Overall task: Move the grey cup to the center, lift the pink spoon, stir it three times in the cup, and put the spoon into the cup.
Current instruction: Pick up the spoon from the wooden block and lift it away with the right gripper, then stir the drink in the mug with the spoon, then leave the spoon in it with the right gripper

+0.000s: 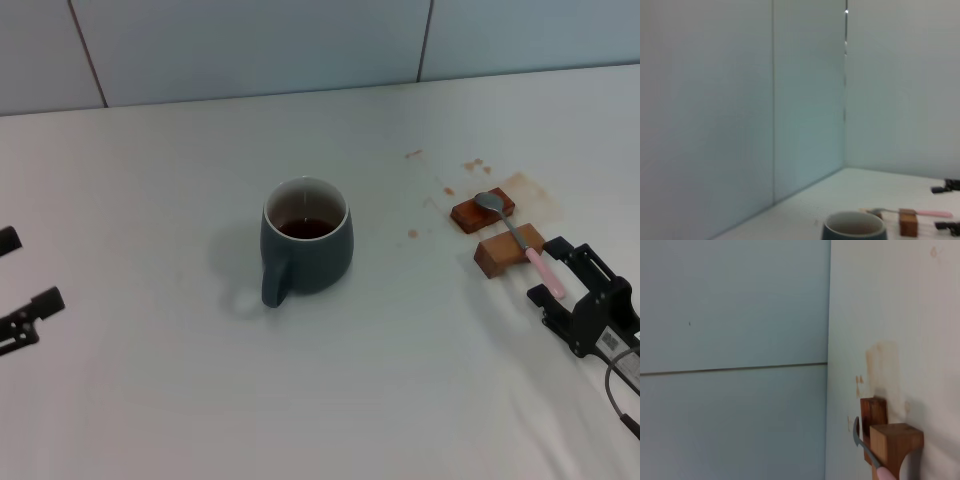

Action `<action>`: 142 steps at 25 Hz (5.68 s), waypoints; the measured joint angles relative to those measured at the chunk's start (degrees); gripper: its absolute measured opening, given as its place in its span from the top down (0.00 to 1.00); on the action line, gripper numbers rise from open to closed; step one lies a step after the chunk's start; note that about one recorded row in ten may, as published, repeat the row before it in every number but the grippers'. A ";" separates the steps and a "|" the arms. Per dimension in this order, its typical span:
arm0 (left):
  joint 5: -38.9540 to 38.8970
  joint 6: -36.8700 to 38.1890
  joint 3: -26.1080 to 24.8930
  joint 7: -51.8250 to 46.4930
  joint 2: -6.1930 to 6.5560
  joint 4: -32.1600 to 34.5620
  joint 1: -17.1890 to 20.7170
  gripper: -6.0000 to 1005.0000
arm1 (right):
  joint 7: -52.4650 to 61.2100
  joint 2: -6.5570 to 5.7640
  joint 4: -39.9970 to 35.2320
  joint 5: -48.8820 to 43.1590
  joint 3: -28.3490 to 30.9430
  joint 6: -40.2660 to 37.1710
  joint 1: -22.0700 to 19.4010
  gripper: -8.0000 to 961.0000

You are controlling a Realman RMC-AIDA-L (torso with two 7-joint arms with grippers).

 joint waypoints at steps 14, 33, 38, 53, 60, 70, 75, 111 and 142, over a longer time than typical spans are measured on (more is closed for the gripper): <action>2.98 -3.29 7.10 -0.69 -0.08 0.46 -0.43 0.16 | 0.11 0.00 -0.04 0.25 0.31 0.11 0.62 0.15; 3.19 -3.40 7.06 -0.67 -0.21 0.49 -0.37 0.16 | 0.15 0.16 0.12 0.43 0.57 1.38 1.54 0.15; 3.19 -3.33 7.08 -0.63 -0.19 0.49 -0.26 0.16 | 0.17 0.18 0.17 0.45 0.68 1.41 1.72 0.15; 3.19 -3.28 7.19 -0.62 -0.18 0.49 -0.60 0.16 | 0.20 0.12 0.20 0.45 0.77 1.32 2.15 0.15; 3.19 -5.75 8.44 -0.71 -1.46 0.07 -3.34 0.16 | 0.32 0.12 0.22 0.44 0.77 1.44 2.34 0.15; 3.19 -11.82 12.94 -3.48 -3.37 -0.15 -7.55 0.16 | 0.36 0.17 0.27 0.44 0.77 1.54 2.34 0.15; 2.86 -11.67 12.74 -3.51 -3.38 -0.13 -7.71 0.16 | 0.38 0.18 0.31 0.44 0.77 1.54 2.34 0.15; 1.95 -7.50 8.84 -3.11 -2.99 -0.12 -5.81 0.16 | -35.21 0.03 -3.87 0.53 10.52 -5.38 7.40 0.87; 2.20 -6.61 9.39 -2.99 -3.97 -0.22 -4.54 0.16 | 19.29 -5.96 -89.39 0.83 -40.37 -35.00 23.85 0.87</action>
